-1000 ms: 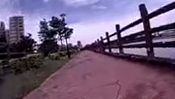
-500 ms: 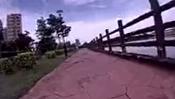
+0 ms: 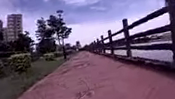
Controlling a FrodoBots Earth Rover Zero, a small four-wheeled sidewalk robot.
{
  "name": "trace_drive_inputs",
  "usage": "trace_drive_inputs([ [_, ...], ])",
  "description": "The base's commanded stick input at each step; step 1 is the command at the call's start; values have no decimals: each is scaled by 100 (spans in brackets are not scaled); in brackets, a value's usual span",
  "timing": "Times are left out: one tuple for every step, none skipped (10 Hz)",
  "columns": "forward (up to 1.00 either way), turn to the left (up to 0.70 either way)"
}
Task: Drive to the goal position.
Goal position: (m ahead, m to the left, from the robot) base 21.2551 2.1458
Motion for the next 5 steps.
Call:
trace_drive_inputs([
  [100,0],
  [100,0],
  [100,0],
  [100,0],
  [100,0],
])
